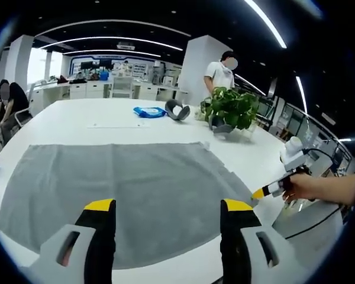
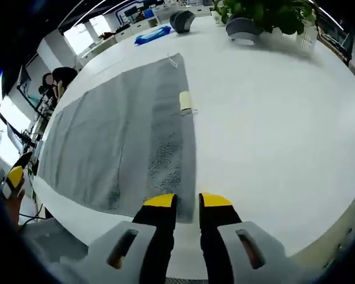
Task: Fold the towel on the table until its edges align and the towel forms a compact rectangular stack.
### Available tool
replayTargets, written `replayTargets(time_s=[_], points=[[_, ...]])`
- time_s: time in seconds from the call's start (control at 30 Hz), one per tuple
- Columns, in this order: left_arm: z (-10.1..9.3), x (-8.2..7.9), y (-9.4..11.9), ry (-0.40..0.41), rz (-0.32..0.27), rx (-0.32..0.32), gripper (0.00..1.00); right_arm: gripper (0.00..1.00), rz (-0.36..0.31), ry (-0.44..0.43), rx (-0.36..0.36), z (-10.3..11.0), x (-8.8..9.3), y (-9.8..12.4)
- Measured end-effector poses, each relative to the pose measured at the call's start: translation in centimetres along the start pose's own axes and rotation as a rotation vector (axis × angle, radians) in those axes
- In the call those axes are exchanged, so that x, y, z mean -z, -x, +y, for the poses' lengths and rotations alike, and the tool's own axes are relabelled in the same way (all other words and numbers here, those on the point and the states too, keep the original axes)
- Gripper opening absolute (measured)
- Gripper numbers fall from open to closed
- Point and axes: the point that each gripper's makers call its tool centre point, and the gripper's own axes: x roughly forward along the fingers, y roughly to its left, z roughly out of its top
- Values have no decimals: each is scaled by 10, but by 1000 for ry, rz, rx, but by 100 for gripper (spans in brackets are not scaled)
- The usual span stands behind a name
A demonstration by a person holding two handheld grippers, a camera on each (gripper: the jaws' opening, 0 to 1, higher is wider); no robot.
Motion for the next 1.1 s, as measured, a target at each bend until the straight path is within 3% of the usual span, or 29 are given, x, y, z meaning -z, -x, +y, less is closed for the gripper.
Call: replayTargets(time_s=[0.2, 0.3, 0.57, 0.67, 0.77, 0.87, 1.1], points=[[-4, 5, -3, -11, 23, 13, 73, 10, -3, 56, 39, 0, 0, 0], [-7, 8, -4, -25, 36, 20, 73, 7, -2, 137, 81, -3, 0, -1], [-17, 11, -11, -1, 69, 68, 72, 1, 6, 115, 65, -1, 1, -3], [-20, 0, -22, -5, 73, 85, 70, 0, 24, 115, 62, 1, 0, -4], [-25, -24, -36, -26, 47, 102, 66, 0, 49, 142, 59, 1, 0, -4], [-37, -46, -53, 3, 16, 156, 65, 0, 69, 133, 48, -1, 0, -4], [-61, -72, -89, 20, 19, 248, 65, 0, 123, 87, 25, -1, 1, -5]])
